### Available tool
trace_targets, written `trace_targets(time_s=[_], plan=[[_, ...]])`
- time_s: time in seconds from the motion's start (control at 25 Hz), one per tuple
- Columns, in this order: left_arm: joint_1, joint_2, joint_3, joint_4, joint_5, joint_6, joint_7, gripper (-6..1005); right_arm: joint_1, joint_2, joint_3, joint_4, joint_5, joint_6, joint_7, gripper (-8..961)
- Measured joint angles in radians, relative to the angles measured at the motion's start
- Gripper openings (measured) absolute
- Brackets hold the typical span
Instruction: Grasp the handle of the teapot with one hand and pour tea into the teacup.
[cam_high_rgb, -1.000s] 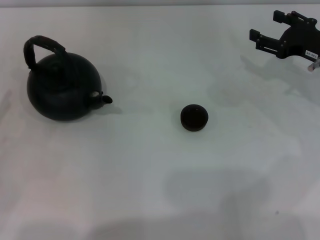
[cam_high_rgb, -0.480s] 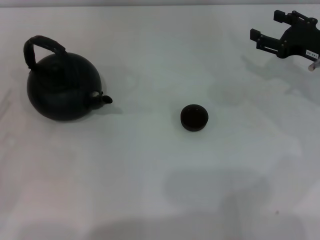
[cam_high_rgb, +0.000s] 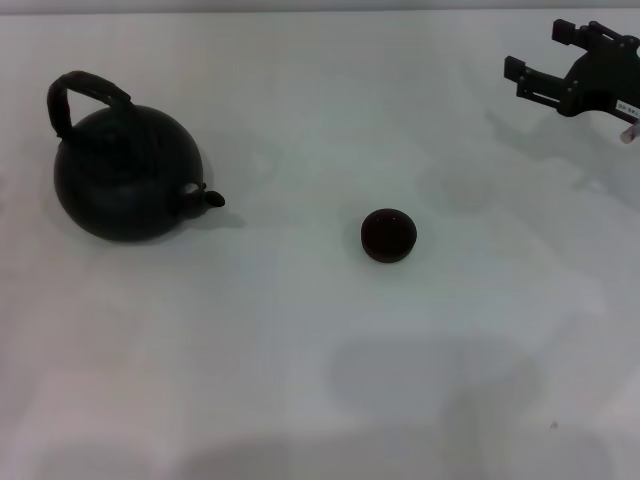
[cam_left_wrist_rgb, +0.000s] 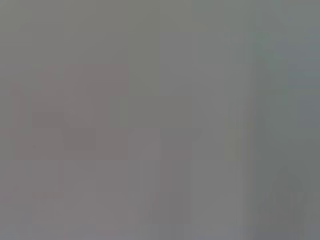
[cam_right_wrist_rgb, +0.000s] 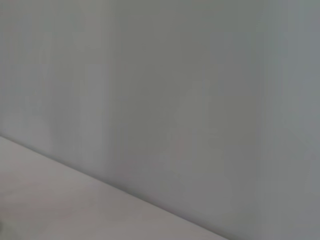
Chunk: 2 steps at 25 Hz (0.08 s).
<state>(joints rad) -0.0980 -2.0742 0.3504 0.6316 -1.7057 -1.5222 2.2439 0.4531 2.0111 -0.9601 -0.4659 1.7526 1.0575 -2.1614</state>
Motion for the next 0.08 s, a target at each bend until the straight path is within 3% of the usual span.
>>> trace_targets(time_s=[0.08], plan=[[0.003, -0.001, -0.017, 0.000, 0.000, -0.006, 0.001, 650, -0.004, 0.000, 0.000, -0.002, 0.006, 0.000, -0.007, 856]])
